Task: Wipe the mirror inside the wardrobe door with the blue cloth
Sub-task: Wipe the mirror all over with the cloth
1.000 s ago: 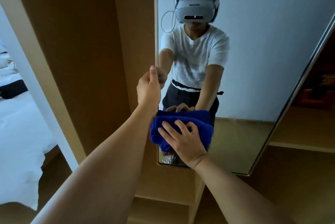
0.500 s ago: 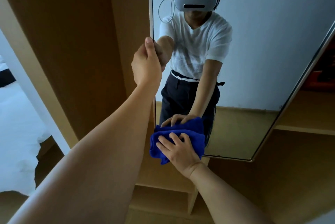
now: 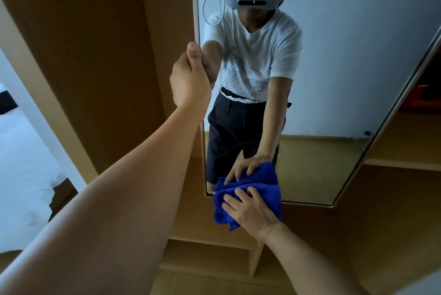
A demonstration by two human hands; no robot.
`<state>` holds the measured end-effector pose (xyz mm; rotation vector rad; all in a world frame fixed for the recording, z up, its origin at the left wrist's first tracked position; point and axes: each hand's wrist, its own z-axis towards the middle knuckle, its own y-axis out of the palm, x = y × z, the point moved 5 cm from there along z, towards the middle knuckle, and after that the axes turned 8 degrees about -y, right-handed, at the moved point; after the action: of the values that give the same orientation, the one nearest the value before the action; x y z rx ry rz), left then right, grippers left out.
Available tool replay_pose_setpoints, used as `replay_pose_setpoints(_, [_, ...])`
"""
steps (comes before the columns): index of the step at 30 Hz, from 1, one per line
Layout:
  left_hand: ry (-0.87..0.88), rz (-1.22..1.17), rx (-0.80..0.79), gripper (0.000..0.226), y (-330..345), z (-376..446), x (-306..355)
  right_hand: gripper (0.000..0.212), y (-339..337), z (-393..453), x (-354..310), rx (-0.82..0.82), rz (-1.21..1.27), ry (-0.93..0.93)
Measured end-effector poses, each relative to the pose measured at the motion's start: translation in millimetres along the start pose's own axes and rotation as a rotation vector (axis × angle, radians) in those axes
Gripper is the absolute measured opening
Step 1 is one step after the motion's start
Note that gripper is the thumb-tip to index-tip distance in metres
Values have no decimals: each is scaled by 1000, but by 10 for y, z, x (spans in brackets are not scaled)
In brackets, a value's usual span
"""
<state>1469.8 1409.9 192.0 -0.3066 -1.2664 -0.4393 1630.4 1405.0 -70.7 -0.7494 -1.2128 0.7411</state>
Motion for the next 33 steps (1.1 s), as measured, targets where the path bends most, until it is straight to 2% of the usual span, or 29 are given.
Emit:
replay_pose_setpoints(4, [-8, 7, 20, 41, 6, -30, -2, 48, -94, -129, 199, 15, -39, -25])
replay_pose_setpoints(10, [-1, 0, 53, 41, 16, -49, 1, 48, -120, -149, 245, 105, -10, 81])
replay_pose_setpoints(14, [25, -8, 54, 44, 20, -9, -22, 51, 45, 66, -113, 12, 70, 94])
replay_pose_setpoints(17, [50, -24, 38, 43, -6, 10, -27, 54, 55, 96, -156, 38, 124, 120])
replay_pose_setpoints(20, [66, -21, 54, 43, -21, -11, -14, 52, 13, -98, -37, 60, 88, 80])
replay_pose_setpoints(26, [21, 11, 53, 42, -20, -18, -31, 58, -105, -695, 441, -56, -7, 36])
replay_pose_setpoints(30, [18, 28, 67, 43, -23, -19, -25, 50, -398, -746, 740, 31, -92, 8])
replay_pose_setpoints(33, [1, 32, 62, 44, -25, -16, -18, 40, -733, -576, 964, 177, -168, 23])
